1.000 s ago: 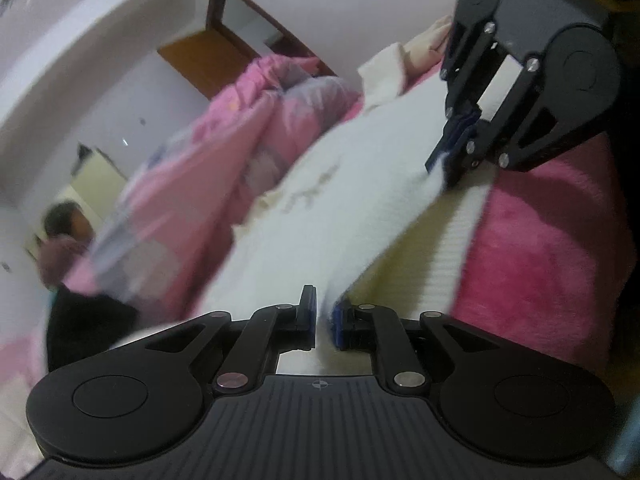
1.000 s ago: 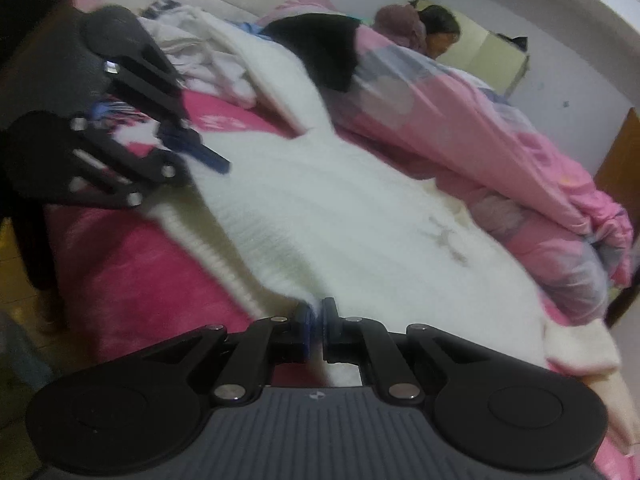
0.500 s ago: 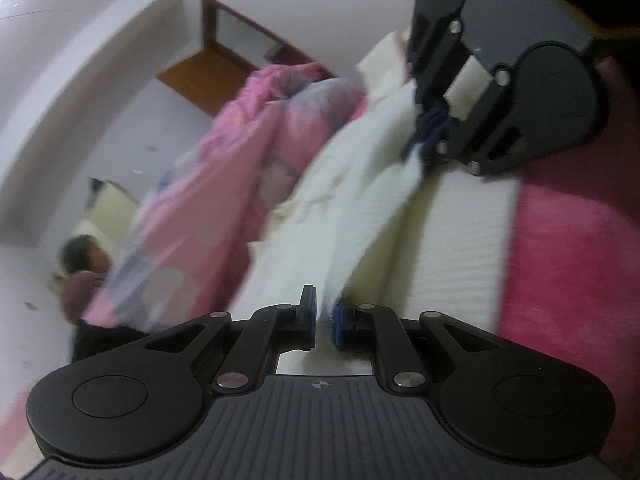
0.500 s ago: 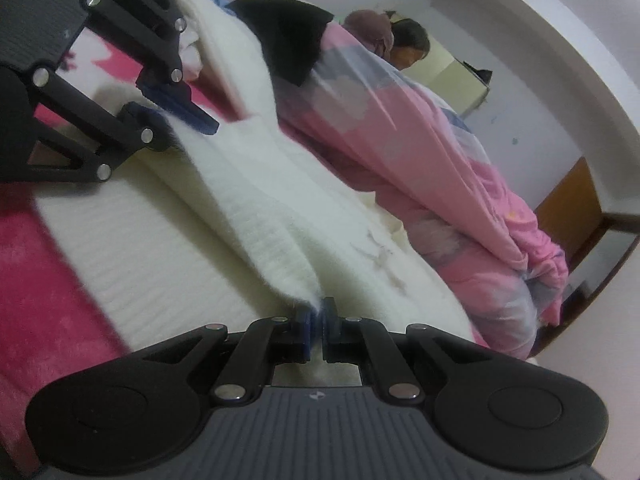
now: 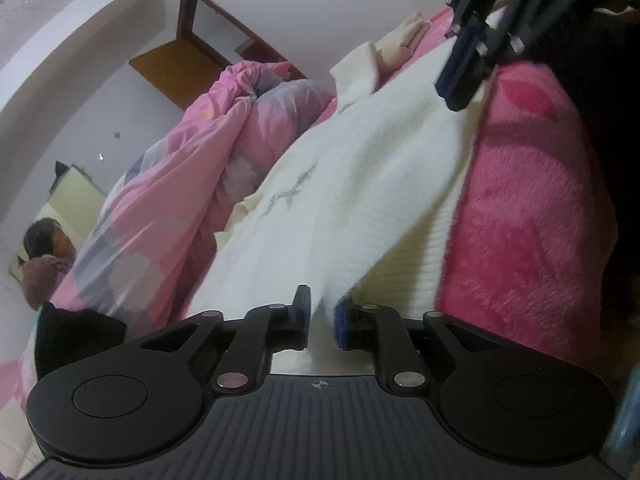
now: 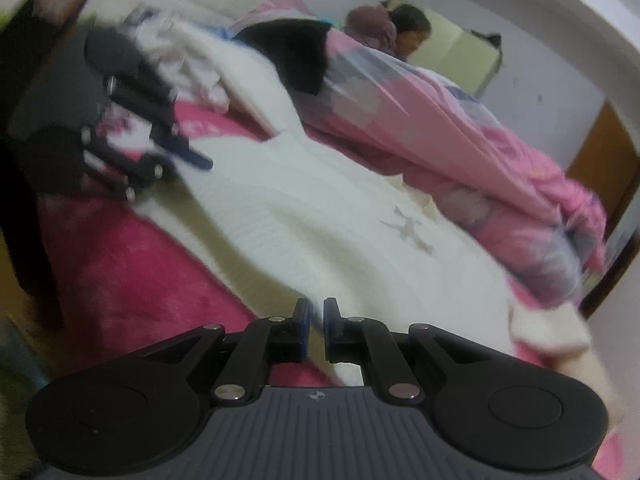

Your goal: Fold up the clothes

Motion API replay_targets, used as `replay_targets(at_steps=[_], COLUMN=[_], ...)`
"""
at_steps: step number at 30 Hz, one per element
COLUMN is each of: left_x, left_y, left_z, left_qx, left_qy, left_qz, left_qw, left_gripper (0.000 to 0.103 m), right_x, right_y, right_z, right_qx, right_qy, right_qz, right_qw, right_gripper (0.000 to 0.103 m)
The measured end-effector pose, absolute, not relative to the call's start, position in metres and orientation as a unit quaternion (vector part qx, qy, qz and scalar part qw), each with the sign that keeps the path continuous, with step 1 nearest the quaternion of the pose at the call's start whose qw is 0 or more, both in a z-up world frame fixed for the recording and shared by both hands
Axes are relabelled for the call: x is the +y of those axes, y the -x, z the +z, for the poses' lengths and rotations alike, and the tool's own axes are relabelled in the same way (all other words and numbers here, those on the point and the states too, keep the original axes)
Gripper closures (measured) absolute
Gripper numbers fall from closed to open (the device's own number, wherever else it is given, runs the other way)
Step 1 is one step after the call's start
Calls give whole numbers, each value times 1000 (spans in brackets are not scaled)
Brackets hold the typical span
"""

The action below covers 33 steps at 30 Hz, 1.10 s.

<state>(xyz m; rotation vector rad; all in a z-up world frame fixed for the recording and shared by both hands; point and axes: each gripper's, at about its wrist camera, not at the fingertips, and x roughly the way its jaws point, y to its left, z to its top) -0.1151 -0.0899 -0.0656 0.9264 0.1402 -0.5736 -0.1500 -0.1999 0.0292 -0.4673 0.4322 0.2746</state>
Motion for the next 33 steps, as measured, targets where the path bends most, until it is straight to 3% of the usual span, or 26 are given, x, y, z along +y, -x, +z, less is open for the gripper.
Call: replay_targets(at_steps=[4,7,9,11,16,23,33], left_x=[-92,-93,-92,-88,-80,-77,-74], left_y=[115,118,121,124,129,142,138], left_z=[-68,-68,-66,-61,-60,-68,-70], left_qx=[70,74,84,99,135,111,121], left_qy=[-444,-449,-446,-430,-399,-451,-437], left_qz=[-271,-264,-255,-241,-220,-200,-192], left_qw=[851,850,854,864,880,863,870], left_gripper=[86,84,68,61,60,60,61], right_x=[-213,-200,-187,-180,-183,-187,-171], right_y=[143,122,105,95,94,95,101], right_z=[52,44,25,9,10,15,20], right_qx=[189,198,232,246,240,241,231], right_qy=[104,84,94,109,94,72,80], right_qz=[175,182,187,184,186,188,233], right_qw=[961,960,950,945,948,950,941], right_gripper=[96,96,96,96,96,96,96])
